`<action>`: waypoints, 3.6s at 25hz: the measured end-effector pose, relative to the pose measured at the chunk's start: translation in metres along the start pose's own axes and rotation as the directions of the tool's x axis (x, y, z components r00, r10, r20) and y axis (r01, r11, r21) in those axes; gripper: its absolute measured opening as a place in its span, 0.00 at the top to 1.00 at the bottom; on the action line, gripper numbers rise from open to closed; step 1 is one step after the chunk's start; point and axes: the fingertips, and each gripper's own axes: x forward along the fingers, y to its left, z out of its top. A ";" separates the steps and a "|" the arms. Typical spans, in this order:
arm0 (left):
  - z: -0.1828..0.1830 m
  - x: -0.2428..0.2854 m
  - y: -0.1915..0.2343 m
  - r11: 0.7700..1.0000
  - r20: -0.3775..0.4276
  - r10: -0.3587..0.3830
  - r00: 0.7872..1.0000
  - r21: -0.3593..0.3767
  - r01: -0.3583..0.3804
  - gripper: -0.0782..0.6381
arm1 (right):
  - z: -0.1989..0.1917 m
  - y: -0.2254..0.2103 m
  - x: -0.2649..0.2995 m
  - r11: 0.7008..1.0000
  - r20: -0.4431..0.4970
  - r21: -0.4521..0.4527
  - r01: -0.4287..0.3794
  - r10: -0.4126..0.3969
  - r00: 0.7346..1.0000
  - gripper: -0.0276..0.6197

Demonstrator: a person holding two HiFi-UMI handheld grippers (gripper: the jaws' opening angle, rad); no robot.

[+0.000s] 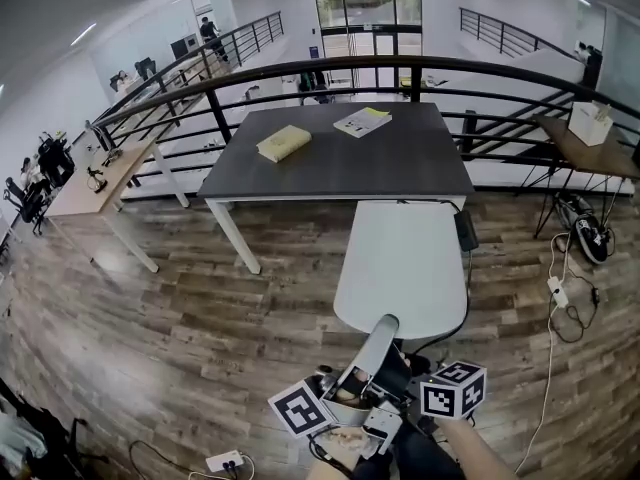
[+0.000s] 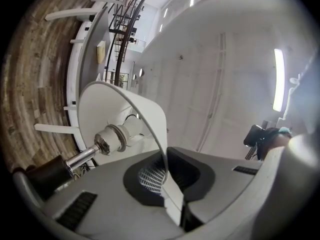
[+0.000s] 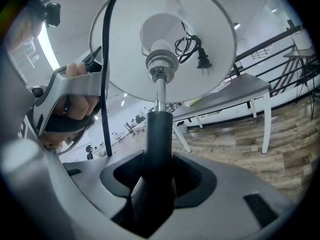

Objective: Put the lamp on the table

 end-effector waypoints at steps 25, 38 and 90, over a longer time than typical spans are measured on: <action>0.084 0.159 0.108 0.997 0.080 0.006 0.997 0.078 -0.012 0.87 | 0.141 -0.141 0.076 0.994 -0.036 -0.044 -0.096 0.095 0.995 0.66; 0.111 0.212 0.161 0.995 0.095 0.032 0.995 0.095 -0.041 0.87 | 0.180 -0.199 0.109 0.991 -0.057 -0.032 -0.130 0.128 0.990 0.66; 0.346 0.400 0.351 0.999 -0.021 0.021 1.000 -0.029 -0.021 0.87 | 0.379 -0.381 0.331 0.999 -0.004 0.025 0.020 -0.020 1.000 0.66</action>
